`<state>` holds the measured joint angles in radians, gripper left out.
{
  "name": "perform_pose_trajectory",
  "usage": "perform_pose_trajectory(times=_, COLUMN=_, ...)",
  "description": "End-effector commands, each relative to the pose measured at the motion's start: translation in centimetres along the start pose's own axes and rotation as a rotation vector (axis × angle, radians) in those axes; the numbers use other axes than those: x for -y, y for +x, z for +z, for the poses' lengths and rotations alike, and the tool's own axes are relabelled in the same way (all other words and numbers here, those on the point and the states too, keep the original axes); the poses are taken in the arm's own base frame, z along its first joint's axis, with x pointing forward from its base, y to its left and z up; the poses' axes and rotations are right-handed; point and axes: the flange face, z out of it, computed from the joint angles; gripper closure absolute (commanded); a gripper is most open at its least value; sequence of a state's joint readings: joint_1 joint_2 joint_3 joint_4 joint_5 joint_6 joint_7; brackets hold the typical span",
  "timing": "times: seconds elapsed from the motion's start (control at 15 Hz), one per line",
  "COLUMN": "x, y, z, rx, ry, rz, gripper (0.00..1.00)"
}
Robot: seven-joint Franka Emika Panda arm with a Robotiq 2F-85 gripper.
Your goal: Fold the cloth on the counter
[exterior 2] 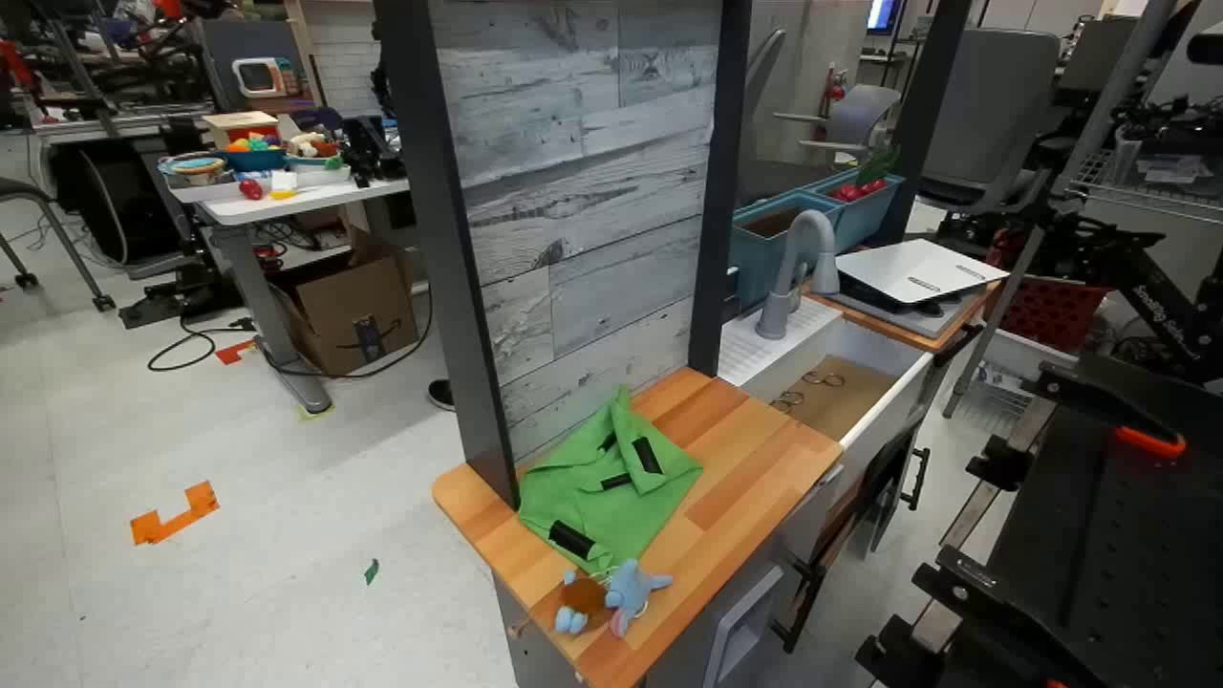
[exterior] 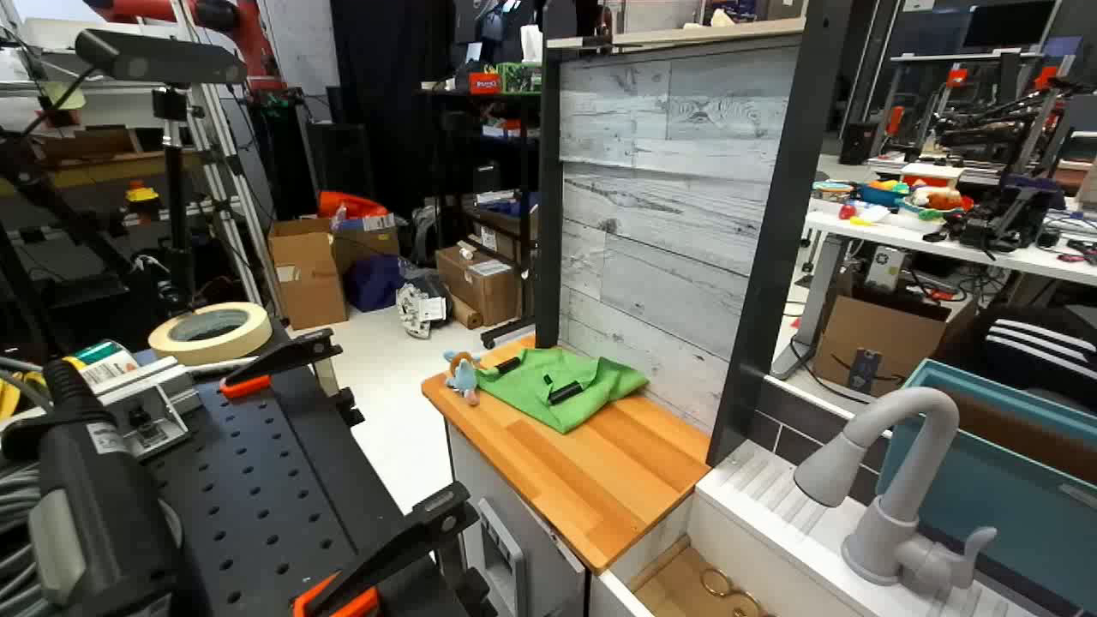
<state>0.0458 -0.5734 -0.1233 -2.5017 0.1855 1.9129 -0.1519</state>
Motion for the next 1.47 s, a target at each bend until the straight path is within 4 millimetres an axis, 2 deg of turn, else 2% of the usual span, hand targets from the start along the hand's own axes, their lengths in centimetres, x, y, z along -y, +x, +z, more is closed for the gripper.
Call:
perform_pose_trajectory(times=0.0, x=0.0, y=0.0, z=-0.1, rx=0.001, ry=0.000, rz=0.000, gripper=0.00)
perform_pose_trajectory(times=0.2, x=0.0, y=0.0, z=-0.1, rx=0.001, ry=0.000, rz=0.000, gripper=0.00)
perform_pose_trajectory(times=0.4, x=0.5, y=2.4, z=1.3, rx=-0.016, ry=-0.006, rz=0.048, gripper=0.00)
perform_pose_trajectory(times=0.6, x=1.3, y=5.8, z=3.6, rx=-0.073, ry=-0.011, rz=0.105, gripper=0.00)
perform_pose_trajectory(times=0.93, x=2.4, y=12.2, z=9.5, rx=-0.035, ry=-0.046, rz=0.128, gripper=0.00)
perform_pose_trajectory(times=1.2, x=2.8, y=18.1, z=15.6, rx=0.018, ry=-0.084, rz=0.179, gripper=0.00)
perform_pose_trajectory(times=1.4, x=2.7, y=21.8, z=21.1, rx=0.049, ry=-0.121, rz=0.223, gripper=0.00)
